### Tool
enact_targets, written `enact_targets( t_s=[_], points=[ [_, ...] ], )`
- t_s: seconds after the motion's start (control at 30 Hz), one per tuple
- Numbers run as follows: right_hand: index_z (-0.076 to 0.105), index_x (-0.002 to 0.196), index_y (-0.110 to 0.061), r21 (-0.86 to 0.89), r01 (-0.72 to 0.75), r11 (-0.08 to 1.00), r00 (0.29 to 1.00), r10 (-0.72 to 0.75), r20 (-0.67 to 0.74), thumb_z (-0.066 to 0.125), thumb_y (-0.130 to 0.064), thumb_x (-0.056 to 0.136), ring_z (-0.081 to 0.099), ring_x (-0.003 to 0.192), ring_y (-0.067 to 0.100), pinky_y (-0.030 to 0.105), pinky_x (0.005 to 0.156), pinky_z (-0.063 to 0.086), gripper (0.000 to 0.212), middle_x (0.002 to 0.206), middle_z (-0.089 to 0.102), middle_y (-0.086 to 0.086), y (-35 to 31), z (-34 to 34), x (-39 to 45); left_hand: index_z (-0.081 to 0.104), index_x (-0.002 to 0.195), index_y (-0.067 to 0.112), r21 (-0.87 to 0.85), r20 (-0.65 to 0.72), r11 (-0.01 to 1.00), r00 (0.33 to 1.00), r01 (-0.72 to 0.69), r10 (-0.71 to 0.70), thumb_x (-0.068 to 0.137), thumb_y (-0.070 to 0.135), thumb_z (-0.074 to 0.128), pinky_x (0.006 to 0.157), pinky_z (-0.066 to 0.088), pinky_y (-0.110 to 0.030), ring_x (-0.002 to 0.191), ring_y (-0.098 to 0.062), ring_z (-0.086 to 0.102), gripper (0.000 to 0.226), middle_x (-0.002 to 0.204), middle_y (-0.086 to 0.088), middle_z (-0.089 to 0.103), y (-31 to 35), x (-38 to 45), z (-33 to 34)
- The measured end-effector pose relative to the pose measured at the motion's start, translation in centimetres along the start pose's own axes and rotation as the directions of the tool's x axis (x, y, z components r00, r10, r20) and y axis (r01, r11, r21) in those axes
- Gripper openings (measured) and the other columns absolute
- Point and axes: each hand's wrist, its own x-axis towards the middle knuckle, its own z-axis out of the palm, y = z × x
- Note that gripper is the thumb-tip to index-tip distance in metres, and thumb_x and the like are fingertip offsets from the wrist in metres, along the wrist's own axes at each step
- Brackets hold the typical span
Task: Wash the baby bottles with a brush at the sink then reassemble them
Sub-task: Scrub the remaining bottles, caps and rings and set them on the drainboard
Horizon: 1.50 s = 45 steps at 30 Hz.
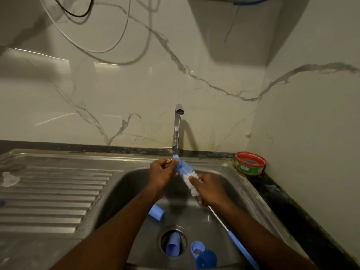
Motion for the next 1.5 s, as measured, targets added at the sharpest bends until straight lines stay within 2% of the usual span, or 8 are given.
enact_targets(
  t_s=[0.23, 0.37, 0.47, 0.7, 0.83, 1.03, 1.27, 1.5],
  points=[
    [0.068, 0.108, -0.005, 0.185, -0.060, 0.981, 0.990, 0.082, -0.116, 0.052, -0.027, 0.105, 0.061, 0.054, 0.015, 0.024, 0.044, 0.045, 0.027, 0.071, 0.067, 0.006, 0.0, -0.1, 1.9, 0.072, 0.101, 0.020, 0.202, 0.154, 0.972, 0.984, -0.122, 0.091, 0.094, 0.029, 0.070, 0.079, 0.062, -0.033, 0.090, -0.010, 0.073, 0.012, 0.098, 0.002, 0.075, -0.4, -1.3, 1.8],
    [0.066, 0.099, -0.014, 0.043, 0.014, 0.999, 1.000, -0.014, -0.001, 0.053, -0.025, 0.105, 0.064, 0.060, 0.011, 0.020, 0.051, 0.046, 0.018, 0.074, 0.067, 0.001, -0.8, 0.4, 0.6, 0.070, 0.110, 0.015, 0.120, -0.015, 0.992, 0.999, -0.032, 0.034, 0.096, 0.027, 0.067, 0.071, 0.061, -0.025, 0.094, -0.014, 0.073, 0.018, 0.107, -0.004, 0.073, -0.5, -0.6, 0.7],
    [0.069, 0.101, -0.013, -0.251, 0.132, 0.959, 0.981, -0.162, -0.103, 0.056, -0.028, 0.103, 0.062, 0.058, 0.001, 0.008, 0.051, 0.041, 0.020, 0.076, 0.068, -0.001, -2.4, 0.0, 0.4, 0.071, 0.107, 0.016, 0.162, 0.097, 0.983, 0.993, -0.082, 0.067, 0.096, 0.024, 0.068, 0.071, 0.061, -0.026, 0.092, -0.013, 0.073, 0.014, 0.102, -0.001, 0.075, -0.5, -0.6, 0.1],
    [0.061, 0.123, -0.015, -0.726, 0.066, 0.685, 0.965, -0.230, -0.129, 0.049, -0.026, 0.105, 0.066, 0.101, 0.028, 0.029, 0.077, 0.046, 0.024, 0.116, 0.069, 0.011, -7.1, -2.4, 1.2, 0.077, 0.104, 0.019, 0.404, 0.003, 0.905, 0.990, -0.133, 0.144, 0.091, 0.026, 0.074, 0.086, 0.060, -0.030, 0.088, -0.004, 0.070, 0.014, 0.096, 0.003, 0.076, -0.3, 0.0, -0.7],
    [0.054, 0.112, -0.013, -0.854, 0.024, 0.520, 0.966, -0.232, -0.115, 0.038, -0.020, 0.104, 0.064, 0.089, 0.029, 0.036, 0.066, 0.044, 0.019, 0.090, 0.055, 0.007, -5.8, -0.6, -1.8, 0.075, 0.104, 0.016, 0.329, -0.057, 0.940, 0.992, -0.091, 0.116, 0.095, 0.021, 0.070, 0.078, 0.061, -0.025, 0.084, -0.006, 0.071, 0.011, 0.094, 0.002, 0.075, -0.3, 0.0, -0.6],
    [0.057, 0.134, -0.013, -0.685, -0.156, 0.711, 0.979, 0.018, -0.205, 0.063, -0.029, 0.100, 0.063, 0.112, 0.023, 0.033, 0.094, 0.047, 0.038, 0.127, 0.064, 0.009, -6.4, 0.2, -0.7, 0.077, 0.107, 0.023, 0.409, 0.015, 0.887, 0.974, -0.212, 0.226, 0.090, 0.027, 0.076, 0.080, 0.057, -0.020, 0.088, 0.000, 0.070, 0.018, 0.099, 0.009, 0.077, -0.2, -0.7, 1.0],
    [0.059, 0.130, -0.013, -0.724, -0.102, 0.682, 0.988, -0.016, -0.154, 0.061, -0.029, 0.100, 0.065, 0.104, 0.022, 0.028, 0.076, 0.041, 0.034, 0.120, 0.067, 0.008, -5.9, 1.3, -1.0, 0.075, 0.112, 0.019, 0.456, -0.197, 0.887, 0.963, -0.076, 0.184, 0.092, 0.025, 0.073, 0.090, 0.057, -0.030, 0.094, -0.008, 0.069, 0.021, 0.105, 0.001, 0.076, 0.2, -0.5, 0.5],
    [0.056, 0.136, -0.012, -0.685, -0.164, 0.710, 0.984, 0.070, -0.163, 0.060, -0.037, 0.101, 0.061, 0.116, 0.023, 0.031, 0.093, 0.046, 0.043, 0.131, 0.062, 0.009, -6.4, 0.2, -0.4, 0.075, 0.109, 0.019, 0.350, -0.047, 0.923, 0.981, -0.161, 0.189, 0.090, 0.025, 0.075, 0.084, 0.058, -0.023, 0.091, -0.004, 0.069, 0.020, 0.100, 0.006, 0.075, 0.9, -1.4, 1.4]
  ],
)
